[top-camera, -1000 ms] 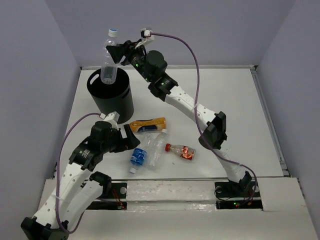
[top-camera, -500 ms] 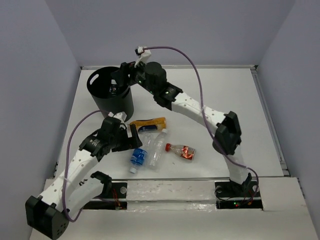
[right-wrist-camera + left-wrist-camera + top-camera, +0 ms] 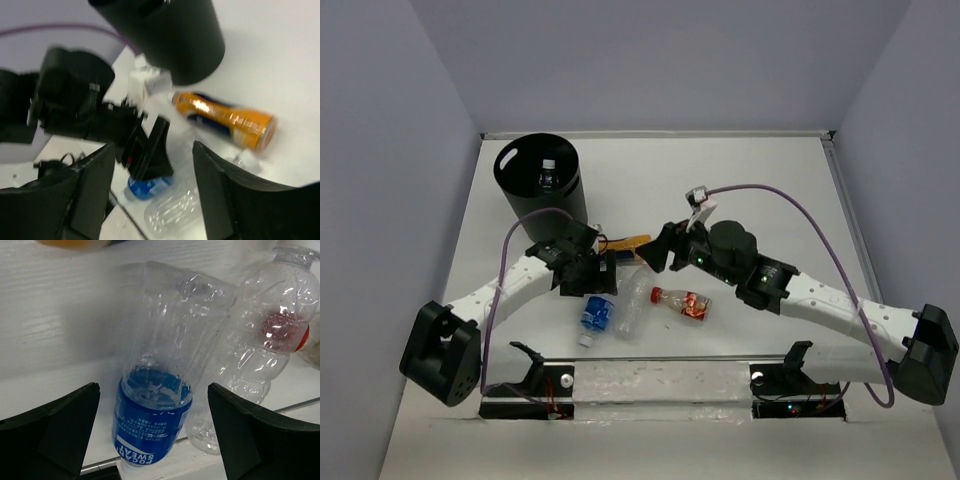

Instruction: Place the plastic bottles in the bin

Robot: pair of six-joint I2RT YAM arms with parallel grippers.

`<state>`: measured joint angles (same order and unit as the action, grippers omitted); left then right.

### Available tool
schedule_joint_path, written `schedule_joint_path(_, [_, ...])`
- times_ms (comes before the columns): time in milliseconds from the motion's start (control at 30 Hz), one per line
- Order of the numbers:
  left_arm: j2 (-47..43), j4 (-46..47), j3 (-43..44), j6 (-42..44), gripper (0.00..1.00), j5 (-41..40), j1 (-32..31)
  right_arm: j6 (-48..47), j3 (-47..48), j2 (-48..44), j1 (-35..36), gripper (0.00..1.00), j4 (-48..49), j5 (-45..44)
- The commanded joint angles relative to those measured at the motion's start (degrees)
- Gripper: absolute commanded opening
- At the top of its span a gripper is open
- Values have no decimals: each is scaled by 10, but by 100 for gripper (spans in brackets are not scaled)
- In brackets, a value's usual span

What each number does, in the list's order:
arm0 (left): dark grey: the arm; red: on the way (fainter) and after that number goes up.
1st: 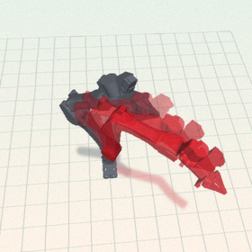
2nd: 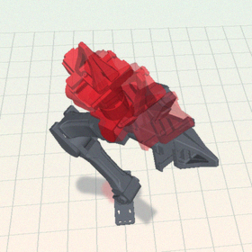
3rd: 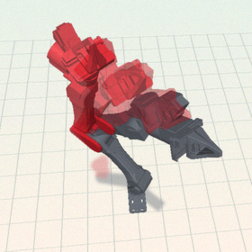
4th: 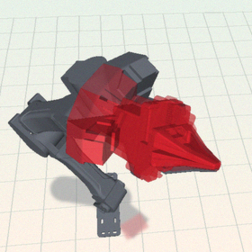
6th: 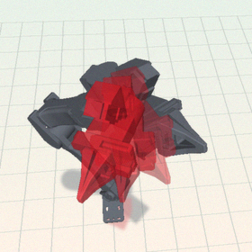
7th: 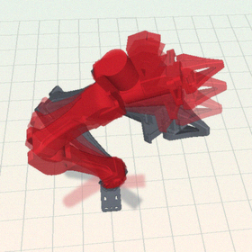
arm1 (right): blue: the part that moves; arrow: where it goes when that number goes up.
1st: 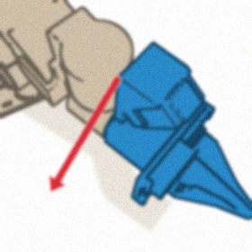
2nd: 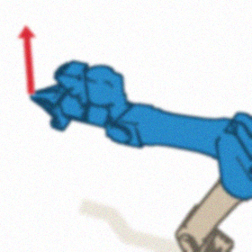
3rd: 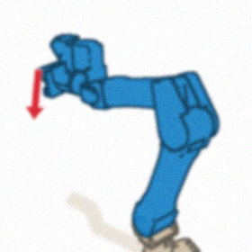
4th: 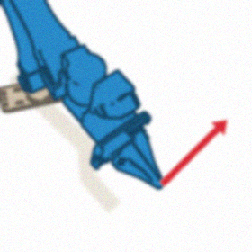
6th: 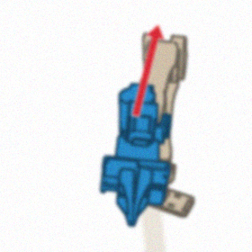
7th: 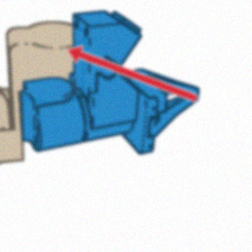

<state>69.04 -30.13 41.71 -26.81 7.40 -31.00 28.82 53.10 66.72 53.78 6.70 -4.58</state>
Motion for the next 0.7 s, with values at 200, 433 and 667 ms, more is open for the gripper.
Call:
schedule_joint_path(200, [101,44,42,18,91,-41,-19,117,-151,-31,67,78,-24,-61])
schedule_joint_path(433, [99,53,38,16,58,-33,-20,156,-136,35,86,83,-34,-87])
schedule_joint_path(667, [-5,-25,70,13,52,-28,-22,208,-78,103,97,84,-48,-130])
